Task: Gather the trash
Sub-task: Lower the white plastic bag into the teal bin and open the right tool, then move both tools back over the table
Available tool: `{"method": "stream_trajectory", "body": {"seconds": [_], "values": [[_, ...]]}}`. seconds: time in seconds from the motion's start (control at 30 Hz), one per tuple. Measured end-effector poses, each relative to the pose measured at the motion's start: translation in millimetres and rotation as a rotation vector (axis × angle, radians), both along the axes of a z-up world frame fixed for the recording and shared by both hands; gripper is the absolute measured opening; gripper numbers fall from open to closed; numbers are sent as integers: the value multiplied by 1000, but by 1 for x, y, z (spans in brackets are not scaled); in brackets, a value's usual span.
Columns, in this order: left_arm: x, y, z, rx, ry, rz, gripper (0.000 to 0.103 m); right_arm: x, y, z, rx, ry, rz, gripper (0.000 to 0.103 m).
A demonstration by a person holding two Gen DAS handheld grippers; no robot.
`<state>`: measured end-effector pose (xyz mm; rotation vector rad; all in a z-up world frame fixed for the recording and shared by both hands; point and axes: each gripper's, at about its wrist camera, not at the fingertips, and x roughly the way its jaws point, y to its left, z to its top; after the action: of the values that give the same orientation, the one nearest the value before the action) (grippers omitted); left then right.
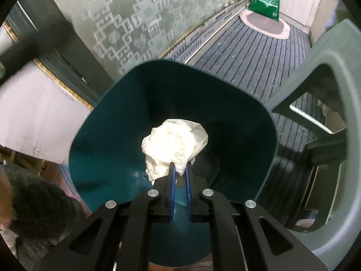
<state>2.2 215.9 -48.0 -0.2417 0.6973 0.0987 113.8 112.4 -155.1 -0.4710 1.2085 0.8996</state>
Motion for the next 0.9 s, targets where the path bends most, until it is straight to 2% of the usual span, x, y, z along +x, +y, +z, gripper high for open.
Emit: {"method": "stream_trajectory", "body": {"seconds": [0.27,0.33,0.4,0.43,0.6,0.9], "values": [[-10,-3,32,14,-92,14,52,-4,1,-27,-53,20,13,11],[-11,-3,38,14,-112,18,56,-5,1,-29,-55,19,15,17],[-14,-2,45,12,-146,23,61,-6,2,-30,-58,26,23,42],[-15,-1,47,10,-156,23,62,-6,1,-29,-55,28,25,44],[-19,-4,58,47,-199,36,64,-13,2,-14,-18,-5,42,44],[-23,-7,74,45,-254,52,65,-21,0,45,91,-86,55,44]]}}
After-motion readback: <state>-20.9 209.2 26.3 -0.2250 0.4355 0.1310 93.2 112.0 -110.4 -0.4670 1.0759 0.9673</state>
